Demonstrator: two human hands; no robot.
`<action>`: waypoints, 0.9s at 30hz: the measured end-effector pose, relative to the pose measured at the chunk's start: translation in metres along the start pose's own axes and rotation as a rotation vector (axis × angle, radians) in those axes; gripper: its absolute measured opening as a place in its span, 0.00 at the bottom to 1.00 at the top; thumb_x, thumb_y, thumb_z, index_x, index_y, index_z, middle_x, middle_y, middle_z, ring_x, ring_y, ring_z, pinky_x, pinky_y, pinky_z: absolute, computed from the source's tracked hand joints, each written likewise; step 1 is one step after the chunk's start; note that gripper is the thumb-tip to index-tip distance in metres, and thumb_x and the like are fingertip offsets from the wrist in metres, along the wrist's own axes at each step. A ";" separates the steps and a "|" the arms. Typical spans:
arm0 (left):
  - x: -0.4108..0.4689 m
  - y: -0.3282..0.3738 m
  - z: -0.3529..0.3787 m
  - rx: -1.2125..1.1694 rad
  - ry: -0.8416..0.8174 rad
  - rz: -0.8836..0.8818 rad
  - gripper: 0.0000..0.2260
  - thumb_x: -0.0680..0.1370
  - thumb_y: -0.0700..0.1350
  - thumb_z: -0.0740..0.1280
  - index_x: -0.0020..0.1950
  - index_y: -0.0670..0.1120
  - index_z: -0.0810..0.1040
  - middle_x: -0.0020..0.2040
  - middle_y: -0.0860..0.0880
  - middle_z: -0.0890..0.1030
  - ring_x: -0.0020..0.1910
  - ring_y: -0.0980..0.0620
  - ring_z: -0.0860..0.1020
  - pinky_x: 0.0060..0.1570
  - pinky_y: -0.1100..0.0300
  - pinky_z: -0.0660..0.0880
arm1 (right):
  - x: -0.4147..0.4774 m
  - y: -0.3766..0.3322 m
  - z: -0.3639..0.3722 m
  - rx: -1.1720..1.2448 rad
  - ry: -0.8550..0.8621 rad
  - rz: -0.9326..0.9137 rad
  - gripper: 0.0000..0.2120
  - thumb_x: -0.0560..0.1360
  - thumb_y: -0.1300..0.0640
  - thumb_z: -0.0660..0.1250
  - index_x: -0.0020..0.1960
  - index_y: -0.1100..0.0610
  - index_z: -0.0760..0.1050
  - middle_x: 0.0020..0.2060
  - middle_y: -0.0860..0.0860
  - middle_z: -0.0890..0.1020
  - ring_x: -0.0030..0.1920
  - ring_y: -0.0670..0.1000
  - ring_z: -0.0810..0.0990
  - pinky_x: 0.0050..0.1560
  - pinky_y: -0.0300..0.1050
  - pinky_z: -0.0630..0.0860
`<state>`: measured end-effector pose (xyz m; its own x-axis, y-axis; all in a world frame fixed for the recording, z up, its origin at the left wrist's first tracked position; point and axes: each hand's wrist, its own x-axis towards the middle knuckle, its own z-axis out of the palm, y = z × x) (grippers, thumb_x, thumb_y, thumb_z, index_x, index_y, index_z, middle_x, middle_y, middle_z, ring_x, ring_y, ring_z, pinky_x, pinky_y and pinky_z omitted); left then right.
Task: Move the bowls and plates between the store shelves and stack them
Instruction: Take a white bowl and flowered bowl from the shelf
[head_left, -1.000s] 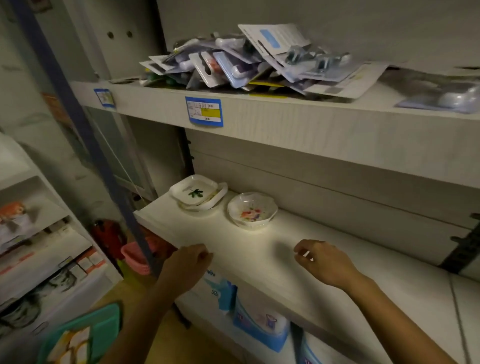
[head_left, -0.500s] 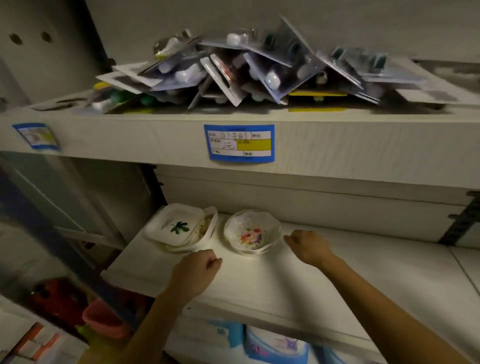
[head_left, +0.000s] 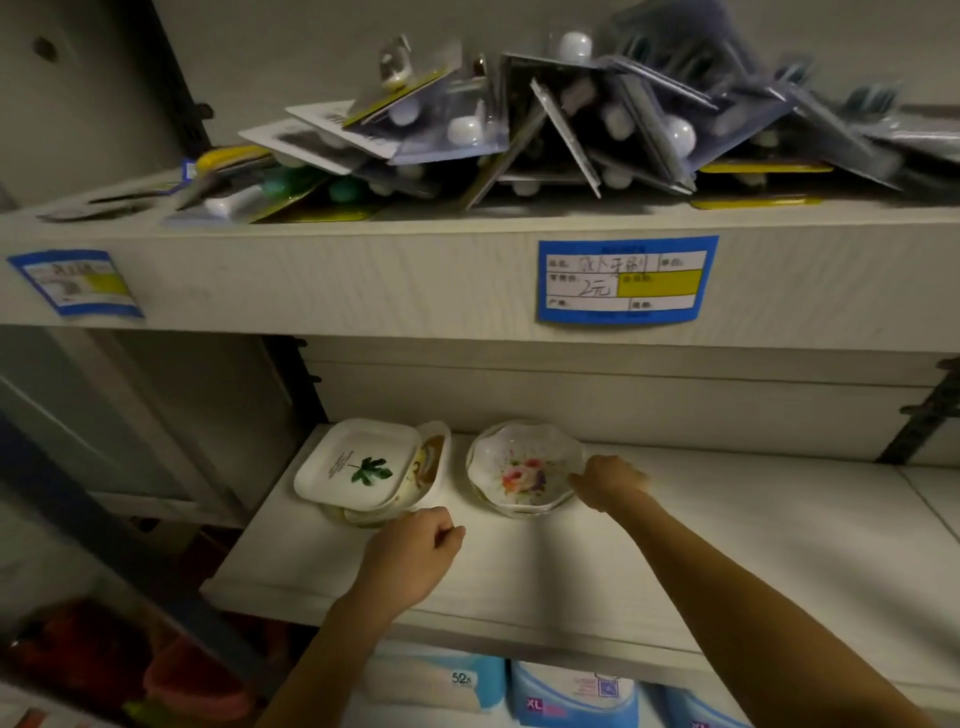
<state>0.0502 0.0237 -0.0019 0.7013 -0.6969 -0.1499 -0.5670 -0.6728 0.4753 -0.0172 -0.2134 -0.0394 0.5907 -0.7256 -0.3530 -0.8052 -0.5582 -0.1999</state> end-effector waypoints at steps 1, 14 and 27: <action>-0.001 -0.002 0.000 -0.001 0.003 0.004 0.14 0.78 0.52 0.59 0.33 0.51 0.67 0.41 0.45 0.82 0.40 0.47 0.78 0.44 0.54 0.76 | 0.001 -0.002 -0.001 0.015 -0.005 0.016 0.11 0.76 0.49 0.56 0.49 0.55 0.72 0.43 0.52 0.76 0.45 0.53 0.76 0.44 0.42 0.70; 0.003 -0.013 0.003 -0.022 -0.026 0.003 0.13 0.78 0.52 0.59 0.36 0.48 0.72 0.42 0.45 0.83 0.43 0.48 0.80 0.47 0.52 0.76 | -0.005 0.001 -0.014 0.156 0.072 0.005 0.17 0.79 0.53 0.53 0.59 0.62 0.74 0.52 0.57 0.79 0.50 0.54 0.77 0.49 0.45 0.72; 0.063 0.012 0.047 -0.465 -0.216 -0.369 0.19 0.80 0.53 0.54 0.60 0.38 0.70 0.46 0.39 0.83 0.27 0.49 0.74 0.32 0.58 0.74 | -0.073 0.115 -0.041 0.368 0.236 0.077 0.16 0.79 0.55 0.56 0.37 0.57 0.75 0.39 0.53 0.78 0.41 0.53 0.74 0.44 0.42 0.67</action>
<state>0.0671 -0.0403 -0.0466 0.6843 -0.5063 -0.5248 -0.0230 -0.7343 0.6785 -0.1512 -0.2411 0.0010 0.4897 -0.8551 -0.1701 -0.7869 -0.3495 -0.5086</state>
